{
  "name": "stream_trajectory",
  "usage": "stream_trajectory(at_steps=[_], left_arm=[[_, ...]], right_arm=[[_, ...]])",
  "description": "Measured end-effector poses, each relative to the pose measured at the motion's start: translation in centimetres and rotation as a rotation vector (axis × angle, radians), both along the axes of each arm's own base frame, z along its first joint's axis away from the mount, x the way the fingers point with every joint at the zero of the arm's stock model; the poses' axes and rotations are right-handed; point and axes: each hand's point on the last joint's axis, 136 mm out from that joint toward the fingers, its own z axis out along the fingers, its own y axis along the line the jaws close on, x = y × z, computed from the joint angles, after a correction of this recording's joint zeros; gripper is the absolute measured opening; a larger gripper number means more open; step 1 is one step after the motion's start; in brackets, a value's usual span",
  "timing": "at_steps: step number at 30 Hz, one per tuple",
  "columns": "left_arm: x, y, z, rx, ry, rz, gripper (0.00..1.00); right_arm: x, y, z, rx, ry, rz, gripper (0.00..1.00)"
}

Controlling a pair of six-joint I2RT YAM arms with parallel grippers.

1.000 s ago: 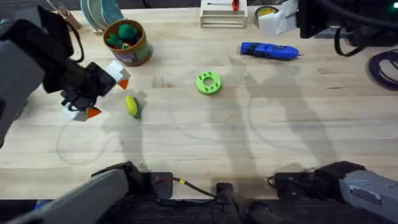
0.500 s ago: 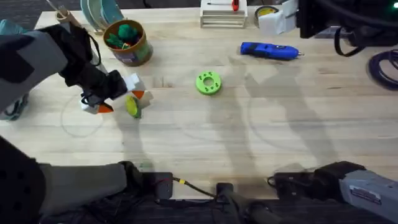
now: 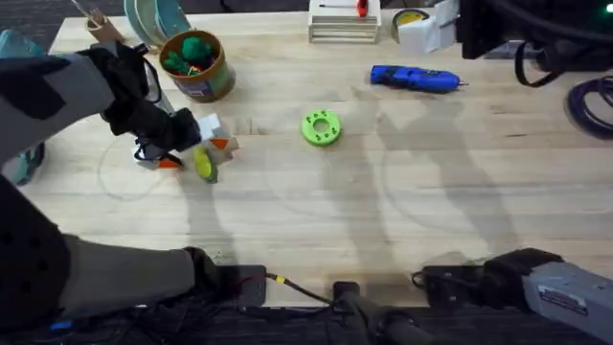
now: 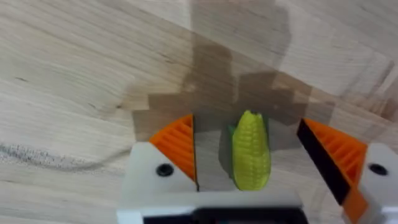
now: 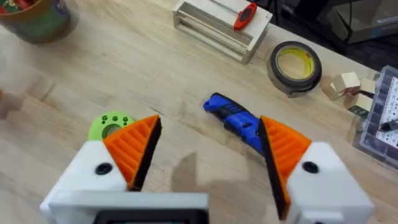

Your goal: Pick up the gripper from the table and insert it into the empty holder that is missing its gripper. Then pick up a screw, insert it into the mounting hole, and use the screwdriver to tighten it. Finally, clean up the table by picking up the vegetable and placing it into the bucket.

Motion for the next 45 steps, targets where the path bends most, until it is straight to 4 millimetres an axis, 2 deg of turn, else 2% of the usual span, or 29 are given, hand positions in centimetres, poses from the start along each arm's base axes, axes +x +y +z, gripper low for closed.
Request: stream_trajectory(at_steps=[3,14,18,25,38,41,45], left_arm=[[0.0,0.0,0.0,0.001,0.0,-0.006,0.932],[-0.8,-0.5,-0.3,-0.025,0.034,-0.011,0.435],[-0.8,-0.8,-0.3,-0.043,0.033,-0.012,0.321],[-0.8,-0.9,-0.2,-0.05,0.032,-0.01,0.032],[-1.0,-1.4,0.4,-0.078,0.048,-0.012,0.031],[0.4,-1.0,2.0,-0.064,-0.006,-0.013,0.031],[3.0,-0.2,6.0,-0.02,-0.143,-0.015,0.031]], right_arm=[[0.0,0.0,0.0,0.0,0.0,0.0,0.968],[0.0,0.0,0.0,0.0,0.0,0.0,0.968],[0.0,0.0,0.0,0.0,0.0,0.0,0.968],[0.0,0.0,0.0,0.0,0.001,0.0,0.968],[0.0,0.0,-0.1,-0.001,0.003,0.0,0.968],[0.0,0.0,-0.1,-0.001,0.003,0.0,0.968],[0.0,0.0,-0.1,-0.001,0.003,0.0,0.968]])
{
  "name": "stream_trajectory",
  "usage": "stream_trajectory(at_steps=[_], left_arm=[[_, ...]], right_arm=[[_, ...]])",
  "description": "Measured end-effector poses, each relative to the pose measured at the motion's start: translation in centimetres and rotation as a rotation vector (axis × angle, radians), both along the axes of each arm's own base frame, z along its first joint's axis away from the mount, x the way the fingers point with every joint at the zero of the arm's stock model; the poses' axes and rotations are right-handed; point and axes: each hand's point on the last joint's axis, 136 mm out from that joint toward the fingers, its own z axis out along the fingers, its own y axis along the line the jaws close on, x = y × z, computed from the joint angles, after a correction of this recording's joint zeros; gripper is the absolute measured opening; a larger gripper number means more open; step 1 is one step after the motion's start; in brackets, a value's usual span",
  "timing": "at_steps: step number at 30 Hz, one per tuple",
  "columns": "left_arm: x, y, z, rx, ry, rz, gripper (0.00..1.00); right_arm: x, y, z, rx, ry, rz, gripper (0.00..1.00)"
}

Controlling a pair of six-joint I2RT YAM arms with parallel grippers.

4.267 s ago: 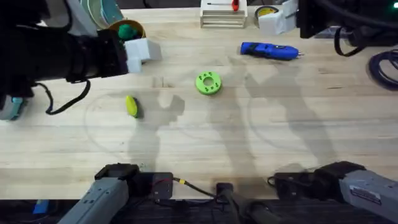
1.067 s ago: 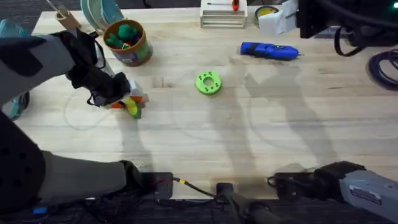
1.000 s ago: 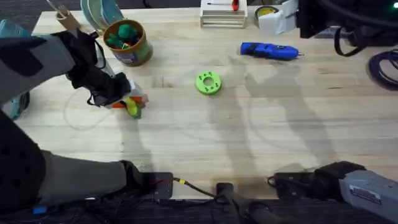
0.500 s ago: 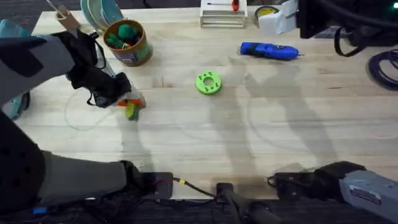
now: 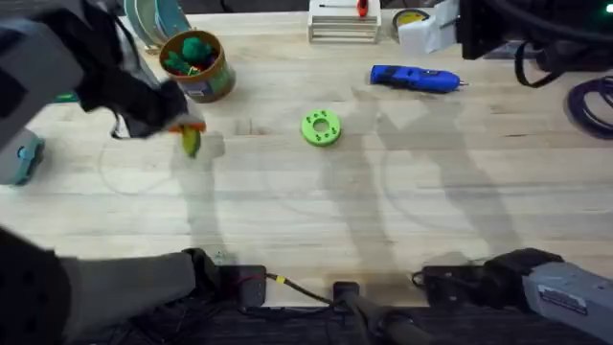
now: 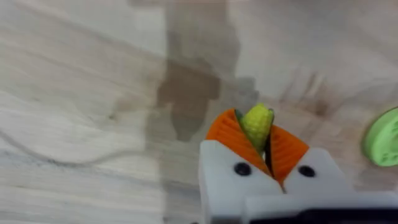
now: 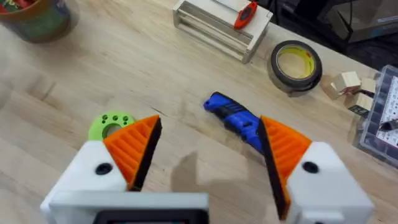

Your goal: Pick up the gripper from the table and insert it into the empty holder that is missing its gripper. Then pick up a screw, insert it into the mounting hole, and use the screwdriver to tighten it. Finally, clean up the table by picking up the vegetable and placing it into the bucket.

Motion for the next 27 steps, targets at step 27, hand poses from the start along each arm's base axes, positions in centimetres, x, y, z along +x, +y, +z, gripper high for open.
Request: stream_trajectory(at_steps=[27], left_arm=[[16.0,1.1,11.2,-0.005,-0.72,0.051,0.028]], right_arm=[[-0.7,-0.2,-0.9,-0.012,0.047,0.0,0.977]])
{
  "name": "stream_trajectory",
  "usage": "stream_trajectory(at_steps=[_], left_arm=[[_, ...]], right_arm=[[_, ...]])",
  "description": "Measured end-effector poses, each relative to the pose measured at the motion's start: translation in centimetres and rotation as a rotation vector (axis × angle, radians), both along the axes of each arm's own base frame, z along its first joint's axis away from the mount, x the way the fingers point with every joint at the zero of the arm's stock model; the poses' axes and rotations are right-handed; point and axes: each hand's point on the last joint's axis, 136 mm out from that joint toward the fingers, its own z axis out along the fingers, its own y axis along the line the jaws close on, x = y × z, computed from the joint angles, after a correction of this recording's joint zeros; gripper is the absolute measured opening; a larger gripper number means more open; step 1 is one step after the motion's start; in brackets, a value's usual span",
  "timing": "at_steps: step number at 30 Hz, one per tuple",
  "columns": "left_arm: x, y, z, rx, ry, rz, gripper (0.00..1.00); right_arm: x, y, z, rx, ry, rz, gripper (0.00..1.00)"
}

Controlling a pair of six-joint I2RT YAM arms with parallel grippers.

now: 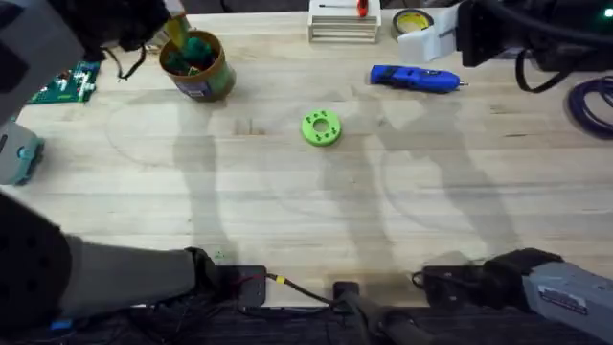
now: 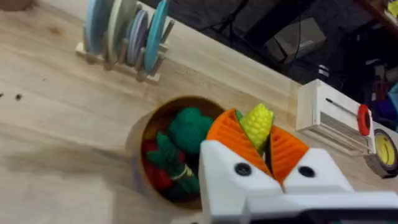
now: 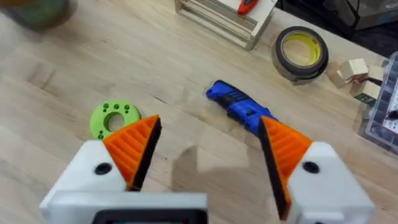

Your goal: Pick up the gripper from the table and insert it into the empty holder that is missing its gripper. Then pick up a screw, insert it into the mounting hole, and use the screwdriver to tighten it. Finally, clean up the table by picking up the vegetable and placing it into the bucket.

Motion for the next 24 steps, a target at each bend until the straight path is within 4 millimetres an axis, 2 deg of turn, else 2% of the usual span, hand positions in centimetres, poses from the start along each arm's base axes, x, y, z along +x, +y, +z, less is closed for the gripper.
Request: stream_trajectory(at_steps=[6,9,13,14,18,19,23,24], left_arm=[[1.9,-1.8,-2.7,-0.003,0.018,-0.054,0.028],[2.0,-2.5,-3.8,0.01,0.039,-0.088,0.028],[1.7,-2.7,-4.3,0.055,0.053,-0.131,0.028],[1.7,-2.8,-4.3,0.067,0.054,-0.141,0.06],[1.7,-2.8,-4.4,0.091,0.051,-0.159,0.253],[1.7,-2.8,-4.4,0.097,0.051,-0.162,0.335],[1.6,-3.0,-4.5,0.099,0.054,-0.178,0.861],[1.6,-3.0,-4.4,0.097,0.051,-0.18,0.958]], right_arm=[[0.0,0.0,0.0,0.0,0.0,0.0,0.991],[0.0,0.0,0.0,0.0,0.0,0.0,0.991],[0.0,0.0,0.0,0.0,0.0,0.0,0.991],[0.0,0.0,0.0,0.0,0.0,0.0,0.991],[0.0,0.0,0.0,0.0,0.0,0.0,0.991],[0.0,0.0,0.0,0.0,0.0,0.0,0.991],[0.0,0.0,0.0,0.0,0.0,0.0,0.991],[0.0,0.0,0.0,0.0,0.0,0.0,0.991]])
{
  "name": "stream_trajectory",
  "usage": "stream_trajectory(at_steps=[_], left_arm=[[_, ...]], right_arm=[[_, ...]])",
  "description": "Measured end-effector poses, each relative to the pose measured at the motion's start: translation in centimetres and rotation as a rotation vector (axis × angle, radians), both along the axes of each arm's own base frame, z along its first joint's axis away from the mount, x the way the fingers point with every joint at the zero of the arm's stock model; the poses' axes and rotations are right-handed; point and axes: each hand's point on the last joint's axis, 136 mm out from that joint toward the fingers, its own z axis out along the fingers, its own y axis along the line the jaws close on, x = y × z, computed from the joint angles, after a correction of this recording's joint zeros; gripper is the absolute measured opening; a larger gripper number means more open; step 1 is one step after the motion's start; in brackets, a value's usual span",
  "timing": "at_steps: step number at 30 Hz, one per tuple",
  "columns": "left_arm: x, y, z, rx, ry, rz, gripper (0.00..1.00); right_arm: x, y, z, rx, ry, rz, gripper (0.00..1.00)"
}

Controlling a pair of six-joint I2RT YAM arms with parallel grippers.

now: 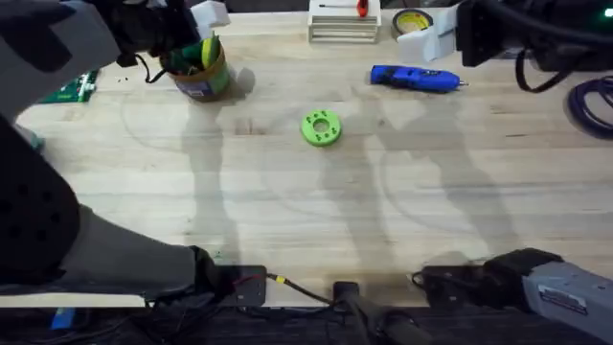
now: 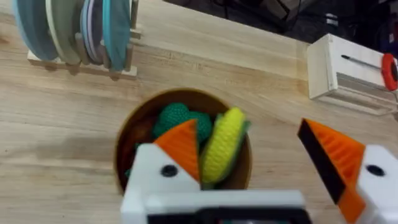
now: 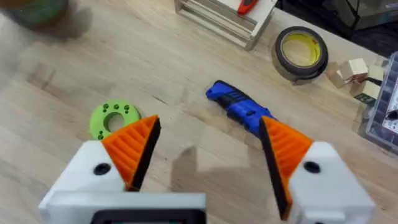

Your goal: Pick up the gripper from the table and insert it into the empty holder that is missing its gripper. Then pick up a screw, insert it into the mounting hole, and use the screwdriver to tighten it. Finally, clean up the table by picking up the vegetable and placing it into the bucket.

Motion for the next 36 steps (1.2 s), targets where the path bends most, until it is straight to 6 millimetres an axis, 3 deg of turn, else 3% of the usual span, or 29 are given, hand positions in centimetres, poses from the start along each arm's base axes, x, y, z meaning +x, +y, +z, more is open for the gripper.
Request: stream_trajectory(at_steps=[7,13,18,21,30,36], left_arm=[[0.0,-0.6,0.7,-0.015,-0.019,-0.027,0.996],[-1.7,-1.1,5.3,-0.005,-0.093,-0.038,0.995],[-6.0,-2.3,9.6,0.037,-0.122,-0.086,0.995],[-9.1,-3.1,11.0,0.094,-0.117,-0.138,0.996],[-16.7,-4.9,13.8,0.175,-0.12,-0.207,0.994],[-20.5,-6.0,14.3,0.167,-0.11,-0.229,0.983]], right_arm=[[0.0,0.0,0.0,0.0,0.0,0.0,0.991],[0.0,0.0,0.0,0.0,-0.001,0.0,0.991],[-0.2,-0.1,0.0,0.0,0.002,0.0,0.991],[-0.4,-0.1,0.5,0.003,-0.01,0.0,0.991],[-1.4,-0.3,0.6,0.0,0.0,0.0,0.991],[-3.1,-0.8,3.0,0.016,-0.061,0.0,0.991]])
